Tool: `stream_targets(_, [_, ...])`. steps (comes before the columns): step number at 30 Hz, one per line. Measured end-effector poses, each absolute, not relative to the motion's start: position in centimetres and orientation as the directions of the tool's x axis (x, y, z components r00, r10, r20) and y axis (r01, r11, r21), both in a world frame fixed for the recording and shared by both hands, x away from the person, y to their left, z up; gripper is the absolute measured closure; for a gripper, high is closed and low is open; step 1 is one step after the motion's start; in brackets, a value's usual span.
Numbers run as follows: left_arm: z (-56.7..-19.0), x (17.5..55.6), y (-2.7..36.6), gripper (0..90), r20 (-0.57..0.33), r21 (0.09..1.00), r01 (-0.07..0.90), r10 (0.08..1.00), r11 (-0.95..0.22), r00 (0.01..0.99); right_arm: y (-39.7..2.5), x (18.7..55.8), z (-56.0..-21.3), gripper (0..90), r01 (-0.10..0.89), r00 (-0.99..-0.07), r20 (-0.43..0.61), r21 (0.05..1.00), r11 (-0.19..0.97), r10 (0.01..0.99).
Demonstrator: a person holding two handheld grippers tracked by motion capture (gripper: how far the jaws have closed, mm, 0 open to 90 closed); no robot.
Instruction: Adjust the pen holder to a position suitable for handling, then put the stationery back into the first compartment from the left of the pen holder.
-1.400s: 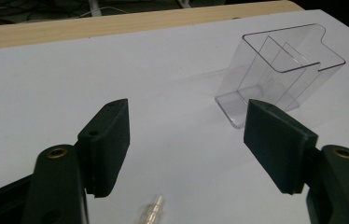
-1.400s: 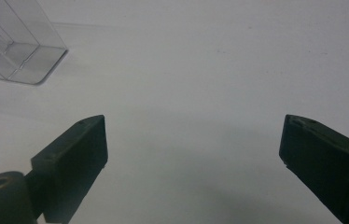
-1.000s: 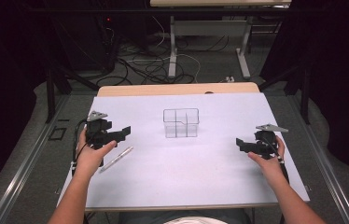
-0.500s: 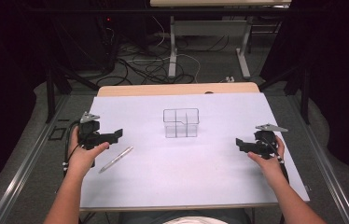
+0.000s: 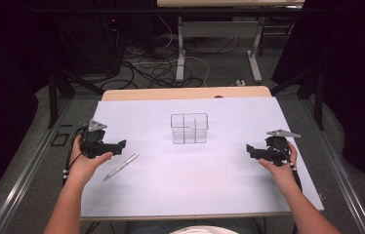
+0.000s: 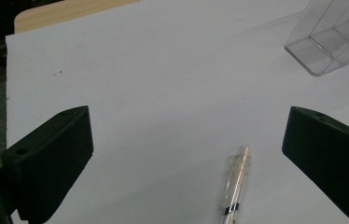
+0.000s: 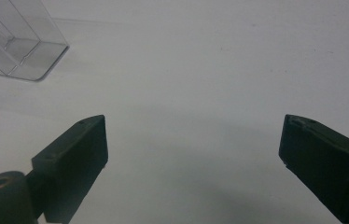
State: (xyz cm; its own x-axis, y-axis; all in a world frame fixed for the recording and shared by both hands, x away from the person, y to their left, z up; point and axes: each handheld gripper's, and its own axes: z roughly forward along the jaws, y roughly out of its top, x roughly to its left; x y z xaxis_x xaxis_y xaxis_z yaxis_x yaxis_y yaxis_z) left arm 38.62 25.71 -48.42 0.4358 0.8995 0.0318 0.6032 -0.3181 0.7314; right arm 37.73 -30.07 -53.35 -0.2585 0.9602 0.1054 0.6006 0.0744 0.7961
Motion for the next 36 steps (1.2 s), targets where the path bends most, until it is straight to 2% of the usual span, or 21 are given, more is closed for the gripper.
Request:
stream_targets(3, [-48.8,38.7,25.8,4.7,0.061,0.707,0.616,0.897,-0.348,0.437,-30.0,37.7,-53.4,7.7,0.603,-0.257,0.107,0.794,0.073,0.960])
stream_targets(14, [-49.5,38.5,26.1,13.5,0.082,0.668,0.639,0.891,-0.381,0.446,-30.0,37.7,-53.4,7.7,0.602,-0.267,0.103,0.794,0.083,0.958])
stream_targets(19, [-49.5,38.2,26.0,16.8,0.102,0.664,0.624,0.877,-0.412,0.470,-30.1,37.6,-53.4,7.7,0.603,-0.266,0.106,0.794,0.080,0.958])
stream_targets(22, [-49.5,37.9,25.9,22.7,0.137,0.655,0.605,0.858,-0.453,0.494,-30.1,37.6,-53.4,7.7,0.603,-0.263,0.108,0.794,0.076,0.959])
stream_targets(31, [-49.7,37.1,25.1,33.2,0.146,0.625,0.581,0.809,-0.522,0.570,-30.2,37.7,-53.4,7.8,0.603,-0.262,0.108,0.794,0.075,0.959])
stream_targets(36, [-49.9,36.8,24.9,34.1,0.172,0.617,0.565,0.794,-0.549,0.583,-30.0,37.7,-53.3,7.8,0.599,-0.269,0.106,0.797,0.080,0.957])
